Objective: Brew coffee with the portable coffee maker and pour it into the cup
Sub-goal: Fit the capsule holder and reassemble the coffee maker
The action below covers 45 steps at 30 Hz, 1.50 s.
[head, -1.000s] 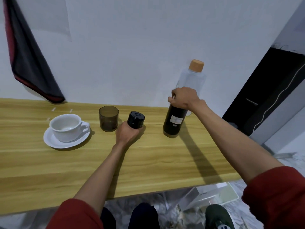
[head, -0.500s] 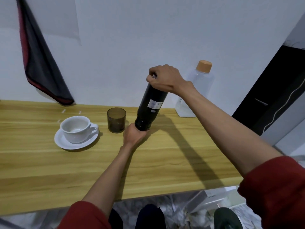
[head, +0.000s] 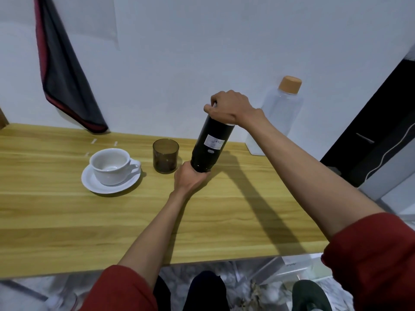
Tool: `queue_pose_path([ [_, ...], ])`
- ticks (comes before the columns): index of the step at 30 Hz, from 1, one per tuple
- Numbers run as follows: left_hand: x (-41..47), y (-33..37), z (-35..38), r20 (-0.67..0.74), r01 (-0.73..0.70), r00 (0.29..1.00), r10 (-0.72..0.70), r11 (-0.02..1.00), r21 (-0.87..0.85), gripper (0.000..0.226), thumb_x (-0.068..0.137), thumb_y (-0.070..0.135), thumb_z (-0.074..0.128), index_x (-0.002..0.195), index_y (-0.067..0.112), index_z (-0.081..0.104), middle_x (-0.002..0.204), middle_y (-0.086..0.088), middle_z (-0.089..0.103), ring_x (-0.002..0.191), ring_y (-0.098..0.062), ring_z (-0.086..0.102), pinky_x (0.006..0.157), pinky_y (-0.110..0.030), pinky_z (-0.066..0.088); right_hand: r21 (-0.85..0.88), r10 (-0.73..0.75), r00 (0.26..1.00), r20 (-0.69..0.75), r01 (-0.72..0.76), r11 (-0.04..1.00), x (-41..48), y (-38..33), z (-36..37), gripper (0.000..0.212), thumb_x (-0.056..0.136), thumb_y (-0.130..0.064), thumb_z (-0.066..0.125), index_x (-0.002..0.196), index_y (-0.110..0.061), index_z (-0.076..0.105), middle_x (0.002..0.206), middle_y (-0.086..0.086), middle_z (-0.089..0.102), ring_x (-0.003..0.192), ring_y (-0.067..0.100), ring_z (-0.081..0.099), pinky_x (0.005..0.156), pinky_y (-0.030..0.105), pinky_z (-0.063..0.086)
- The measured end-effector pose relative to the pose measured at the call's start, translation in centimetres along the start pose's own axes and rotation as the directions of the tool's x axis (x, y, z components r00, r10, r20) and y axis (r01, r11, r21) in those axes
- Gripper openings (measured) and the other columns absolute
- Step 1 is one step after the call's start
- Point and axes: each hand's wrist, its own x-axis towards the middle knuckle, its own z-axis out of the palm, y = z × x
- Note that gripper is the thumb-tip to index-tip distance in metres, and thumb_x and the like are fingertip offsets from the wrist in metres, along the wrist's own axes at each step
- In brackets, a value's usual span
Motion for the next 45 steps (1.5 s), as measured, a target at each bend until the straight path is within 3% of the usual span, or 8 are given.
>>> queue_pose_path([
  [5, -0.1, -0.1, 0.0, -0.012, 0.010, 1.000, -0.010, 1.000, -0.013, 0.023, 0.072, 0.038, 0.078, 0.075, 0.019, 0.065, 0.065, 0.004, 0.068, 0.065, -0.007, 0.065, 0.055, -0.020, 0.045, 0.110, 0.158, 0.954, 0.255, -0.191, 0.975, 0.6, -0.5, -1.2, 0.060, 0.085, -0.068, 0.036, 0.121, -0.021, 0.047, 0.109, 0.004, 0.055, 0.093, 0.030, 0.057, 0.070, 0.037, 0.054],
  [10, -0.1, -0.1, -0.1, -0.009, 0.004, 1.000, -0.005, 0.999, -0.043, 0.025, 0.071, 0.043, 0.076, 0.075, 0.021, 0.064, 0.067, 0.005, 0.068, 0.069, -0.009, 0.066, 0.061, -0.025, 0.050, 0.305, 0.064, 0.903, 0.424, -0.210, 0.929, 1.0, 0.0, -3.6, 0.048, 0.072, -0.044, 0.057, 0.115, -0.024, 0.051, 0.116, 0.005, 0.057, 0.095, 0.028, 0.063, 0.062, 0.039, 0.062],
  [13, 0.0, 0.0, -0.1, -0.009, 0.004, 1.000, -0.004, 0.999, -0.042, 0.028, 0.068, 0.048, 0.073, 0.073, 0.022, 0.063, 0.067, 0.005, 0.068, 0.070, -0.011, 0.066, 0.065, -0.028, 0.054, 0.291, 0.062, 0.906, 0.420, -0.198, 0.936, 1.1, 0.6, -3.5, 0.040, 0.085, -0.046, 0.060, 0.117, -0.022, 0.058, 0.115, 0.003, 0.056, 0.092, 0.026, 0.065, 0.059, 0.036, 0.062],
  [17, -0.1, 0.0, -0.1, -0.008, -0.011, 1.000, 0.011, 0.999, -0.030, 0.031, 0.068, 0.050, 0.071, 0.073, 0.021, 0.064, 0.065, 0.004, 0.067, 0.069, -0.012, 0.065, 0.065, -0.028, 0.053, 0.051, 0.192, 0.938, 0.289, -0.216, 0.975, 0.3, 0.3, -2.6, 0.069, 0.082, -0.080, 0.038, 0.106, -0.020, 0.062, 0.092, 0.000, 0.064, 0.065, 0.026, 0.071, 0.069, 0.037, 0.059],
  [28, -0.1, -0.4, -0.1, 0.016, -0.012, 1.000, 0.013, 0.999, -0.050, 0.030, 0.069, 0.048, 0.075, 0.076, 0.021, 0.064, 0.065, 0.005, 0.067, 0.066, -0.008, 0.065, 0.059, -0.023, 0.045, 0.395, -0.051, 0.920, 0.389, -0.117, 0.911, 0.7, 1.7, -3.8, 0.050, 0.092, -0.034, 0.060, 0.139, -0.017, 0.054, 0.136, 0.002, 0.053, 0.101, 0.019, 0.064, 0.056, 0.022, 0.057],
  [36, 0.0, -0.5, -0.1, 0.010, -0.034, 0.999, 0.034, 0.998, -0.048, 0.031, 0.068, 0.047, 0.073, 0.077, 0.018, 0.065, 0.065, 0.001, 0.067, 0.068, -0.016, 0.067, 0.065, -0.036, 0.057, 0.109, 0.165, 0.941, 0.296, -0.205, 0.973, 0.6, 1.8, -2.8, 0.069, 0.085, -0.077, 0.043, 0.110, -0.016, 0.064, 0.098, 0.001, 0.063, 0.073, 0.022, 0.065, 0.075, 0.038, 0.055],
  [41, 0.0, -0.4, 0.0, 0.001, -0.050, 0.999, 0.050, 0.998, -0.044, 0.028, 0.068, 0.046, 0.074, 0.074, 0.022, 0.061, 0.067, 0.001, 0.066, 0.068, -0.015, 0.065, 0.066, -0.035, 0.056, -0.132, 0.235, 0.953, 0.192, -0.212, 0.968, 0.1, 0.8, -2.1, 0.093, 0.084, -0.087, 0.010, 0.116, -0.020, 0.066, 0.111, 0.002, 0.066, 0.086, 0.022, 0.061, 0.068, 0.034, 0.036],
  [45, 0.1, -0.5, 0.0, 0.009, -0.047, 0.999, 0.047, 0.998, -0.048, 0.026, 0.072, 0.042, 0.076, 0.076, 0.019, 0.063, 0.067, 0.000, 0.066, 0.069, -0.016, 0.065, 0.063, -0.031, 0.054, 0.044, 0.213, 0.915, 0.342, -0.241, 0.969, 0.4, 1.1, -2.6, 0.071, 0.087, -0.074, 0.022, 0.115, -0.020, 0.058, 0.114, 0.006, 0.061, 0.079, 0.027, 0.069, 0.079, 0.038, 0.054],
])
